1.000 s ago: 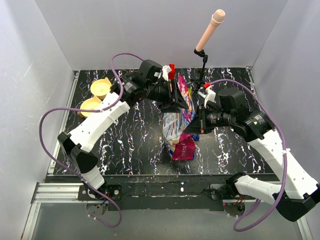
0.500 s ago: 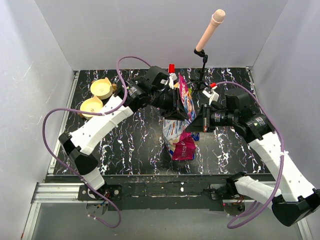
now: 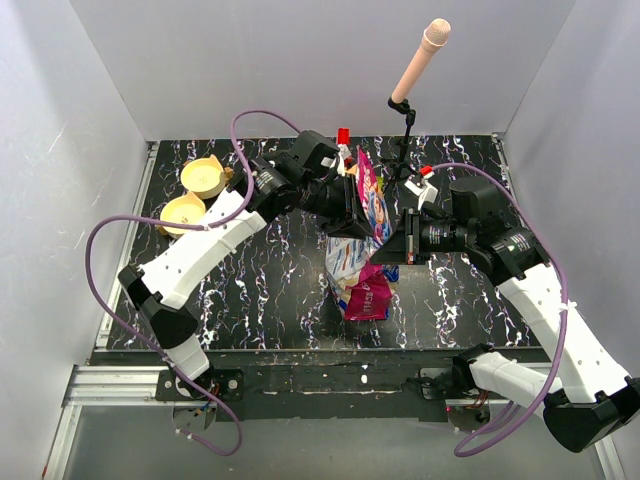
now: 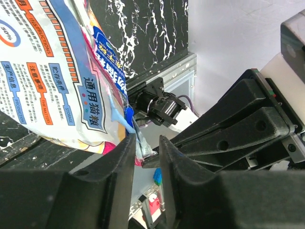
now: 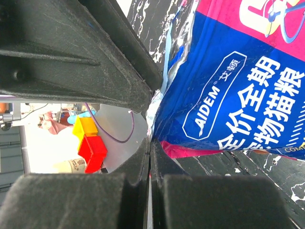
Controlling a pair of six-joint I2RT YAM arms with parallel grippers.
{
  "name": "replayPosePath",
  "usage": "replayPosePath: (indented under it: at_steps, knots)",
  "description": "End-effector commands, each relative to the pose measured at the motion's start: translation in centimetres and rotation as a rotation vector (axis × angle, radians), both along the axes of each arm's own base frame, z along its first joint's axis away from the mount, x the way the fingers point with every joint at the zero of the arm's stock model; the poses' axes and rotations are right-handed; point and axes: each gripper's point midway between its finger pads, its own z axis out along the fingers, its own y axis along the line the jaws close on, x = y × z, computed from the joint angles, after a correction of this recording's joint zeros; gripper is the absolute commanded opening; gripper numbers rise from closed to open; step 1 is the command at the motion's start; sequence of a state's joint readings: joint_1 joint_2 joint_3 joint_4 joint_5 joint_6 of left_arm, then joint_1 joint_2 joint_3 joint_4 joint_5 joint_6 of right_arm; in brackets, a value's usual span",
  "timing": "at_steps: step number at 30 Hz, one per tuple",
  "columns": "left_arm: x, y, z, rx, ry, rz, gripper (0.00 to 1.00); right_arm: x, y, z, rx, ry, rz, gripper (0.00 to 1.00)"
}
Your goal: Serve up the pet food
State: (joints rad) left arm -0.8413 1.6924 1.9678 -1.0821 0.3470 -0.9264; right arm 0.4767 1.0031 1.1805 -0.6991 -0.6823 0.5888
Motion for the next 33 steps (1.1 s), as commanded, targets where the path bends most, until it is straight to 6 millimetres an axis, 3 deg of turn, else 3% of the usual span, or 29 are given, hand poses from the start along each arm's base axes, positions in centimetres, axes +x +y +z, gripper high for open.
replayPosePath:
  at_steps: [1,4,9,28,33]
  knots:
    - [-0.1,1.8,2.1,-0.01,-0.062,0.053,0.32,0.5,0.3,1.1,0.036,-0.062,0.009,0.01]
    - [0.2,2.2,2.1,-0.006,-0.061,0.076,0.35,0.5,0.3,1.1,0.036,-0.059,0.01,0.01]
    - [0.8,2.3,1.9,-0.006,-0.057,0.094,0.29,0.5,0.3,1.1,0.036,-0.057,0.017,0.01]
    - [0.7,0.2,-0.2,-0.049,0.035,0.018,0.27,0.5,0.4,1.1,0.035,-0.061,0.025,0.01]
    - [0.8,0.0,-0.7,-0.036,0.052,0.014,0.21,0.4,0.4,1.2,0.037,-0.062,0.027,0.01]
